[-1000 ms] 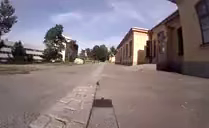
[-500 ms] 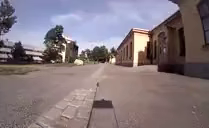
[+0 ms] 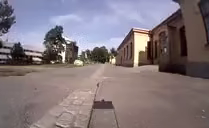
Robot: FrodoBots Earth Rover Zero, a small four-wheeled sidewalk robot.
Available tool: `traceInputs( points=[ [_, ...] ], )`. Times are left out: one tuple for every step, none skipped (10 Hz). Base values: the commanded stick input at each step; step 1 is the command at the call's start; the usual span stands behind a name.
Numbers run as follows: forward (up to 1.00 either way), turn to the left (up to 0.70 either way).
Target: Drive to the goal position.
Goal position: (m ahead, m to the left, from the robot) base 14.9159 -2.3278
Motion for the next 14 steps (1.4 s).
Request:
traceInputs(
  points=[
    [0.45,-0.27],
    [0.45,-0.23],
    [0.45,-0.05],
    [0.45,0.00],
    [0.45,0.00],
    [0.45,0.00],
    [0.45,0.00],
    [0.45,0.00],
    [0.45,0.00],
    [0.45,0.00],
    [0.45,0.00],
    [0.45,0.00],
    [0.45,0.00],
    [0.45,0.00]
  ],
)
